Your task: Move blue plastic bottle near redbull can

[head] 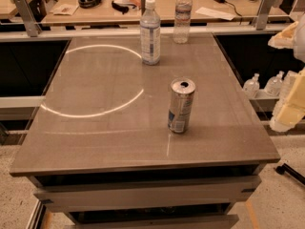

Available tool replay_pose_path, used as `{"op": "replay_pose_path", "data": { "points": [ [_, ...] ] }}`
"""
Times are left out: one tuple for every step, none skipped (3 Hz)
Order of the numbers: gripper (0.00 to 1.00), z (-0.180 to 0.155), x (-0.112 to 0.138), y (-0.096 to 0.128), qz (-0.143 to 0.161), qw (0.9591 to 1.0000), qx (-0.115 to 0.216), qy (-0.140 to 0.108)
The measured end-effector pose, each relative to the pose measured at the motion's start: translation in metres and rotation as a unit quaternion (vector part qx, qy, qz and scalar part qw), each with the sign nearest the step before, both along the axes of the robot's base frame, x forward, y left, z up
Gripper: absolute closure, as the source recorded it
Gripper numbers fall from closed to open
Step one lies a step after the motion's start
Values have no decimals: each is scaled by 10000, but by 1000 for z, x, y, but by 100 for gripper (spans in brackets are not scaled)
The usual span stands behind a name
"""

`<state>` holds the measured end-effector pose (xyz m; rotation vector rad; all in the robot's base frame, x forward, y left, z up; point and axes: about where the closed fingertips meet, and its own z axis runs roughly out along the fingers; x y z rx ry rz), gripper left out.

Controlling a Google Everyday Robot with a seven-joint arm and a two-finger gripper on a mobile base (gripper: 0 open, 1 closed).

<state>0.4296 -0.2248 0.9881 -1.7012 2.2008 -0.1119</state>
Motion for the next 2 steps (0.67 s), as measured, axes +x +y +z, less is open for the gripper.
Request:
{"op": "replay_pose_path", "data": {
  "points": [
    [0, 1, 13, -4, -126, 9986, 485, -188],
    [0, -14, 33, -17, -241, 9893, 1379, -417]
  ]
}}
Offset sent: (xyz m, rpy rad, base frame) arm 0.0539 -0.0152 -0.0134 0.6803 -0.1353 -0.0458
